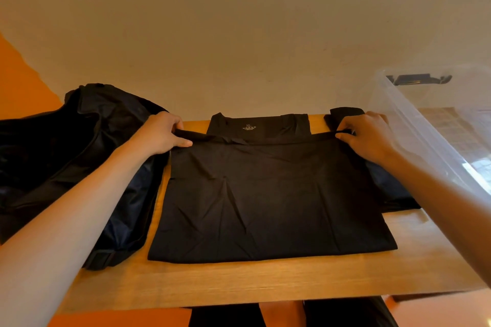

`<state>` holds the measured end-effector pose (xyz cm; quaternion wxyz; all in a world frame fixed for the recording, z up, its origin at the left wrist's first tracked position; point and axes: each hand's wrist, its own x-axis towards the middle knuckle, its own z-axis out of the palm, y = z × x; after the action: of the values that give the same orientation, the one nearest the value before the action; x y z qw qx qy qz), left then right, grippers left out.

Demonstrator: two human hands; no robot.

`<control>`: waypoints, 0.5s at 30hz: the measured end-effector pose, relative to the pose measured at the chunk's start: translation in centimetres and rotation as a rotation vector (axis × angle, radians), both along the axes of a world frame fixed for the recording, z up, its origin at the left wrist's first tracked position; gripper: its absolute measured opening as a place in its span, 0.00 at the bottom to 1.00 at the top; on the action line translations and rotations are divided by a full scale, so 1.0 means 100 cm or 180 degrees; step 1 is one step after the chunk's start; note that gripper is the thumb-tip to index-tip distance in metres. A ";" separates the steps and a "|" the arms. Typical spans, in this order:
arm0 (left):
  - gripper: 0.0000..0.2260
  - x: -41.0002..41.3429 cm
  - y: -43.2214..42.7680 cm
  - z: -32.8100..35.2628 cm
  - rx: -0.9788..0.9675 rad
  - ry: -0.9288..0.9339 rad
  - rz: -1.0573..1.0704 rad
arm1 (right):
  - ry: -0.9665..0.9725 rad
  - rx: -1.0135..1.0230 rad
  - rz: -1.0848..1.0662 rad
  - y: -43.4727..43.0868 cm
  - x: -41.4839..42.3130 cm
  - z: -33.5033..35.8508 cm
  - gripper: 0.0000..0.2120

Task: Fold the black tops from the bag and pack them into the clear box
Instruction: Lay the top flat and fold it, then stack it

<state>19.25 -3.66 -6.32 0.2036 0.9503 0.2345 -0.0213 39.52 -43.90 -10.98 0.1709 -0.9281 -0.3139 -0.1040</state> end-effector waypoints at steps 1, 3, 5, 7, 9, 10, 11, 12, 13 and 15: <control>0.12 0.002 0.000 -0.003 0.0044 -0.0047 0.0042 | -0.0001 -0.0009 -0.0010 0.001 0.000 -0.001 0.05; 0.11 0.004 0.001 -0.008 0.0065 -0.0092 0.0155 | 0.0117 -0.0047 -0.0027 0.004 0.001 -0.002 0.05; 0.12 0.004 0.000 -0.012 0.0139 -0.0047 0.0231 | 0.0189 -0.0193 -0.0049 0.006 0.001 -0.002 0.05; 0.15 -0.001 -0.011 -0.015 0.0628 -0.0092 0.0135 | -0.0034 -0.0574 -0.0178 0.007 -0.006 0.000 0.12; 0.18 -0.010 -0.035 -0.020 0.1095 -0.0413 -0.0053 | -0.0360 -0.0754 -0.0226 0.011 -0.030 0.001 0.22; 0.21 -0.017 -0.053 -0.024 0.1125 -0.0493 -0.0172 | -0.0463 -0.0713 -0.0129 0.018 -0.049 0.000 0.24; 0.25 -0.024 -0.073 -0.031 0.1044 -0.0365 -0.0293 | -0.0452 -0.0699 0.0019 0.027 -0.069 -0.002 0.26; 0.30 -0.031 -0.091 -0.040 0.0946 -0.0093 -0.0404 | -0.0292 -0.0785 0.0170 0.035 -0.086 -0.008 0.29; 0.33 -0.038 -0.107 -0.052 0.0889 0.0195 -0.0480 | -0.0039 -0.0955 0.0243 0.043 -0.100 -0.015 0.32; 0.36 -0.049 -0.125 -0.074 0.0879 0.0501 -0.0441 | 0.0402 -0.1286 0.0054 0.051 -0.111 -0.032 0.37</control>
<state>14.36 -16.20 -13.69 0.0501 0.9785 0.1844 -0.0772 28.38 -38.75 -14.20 0.0015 -0.9455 -0.3249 0.0209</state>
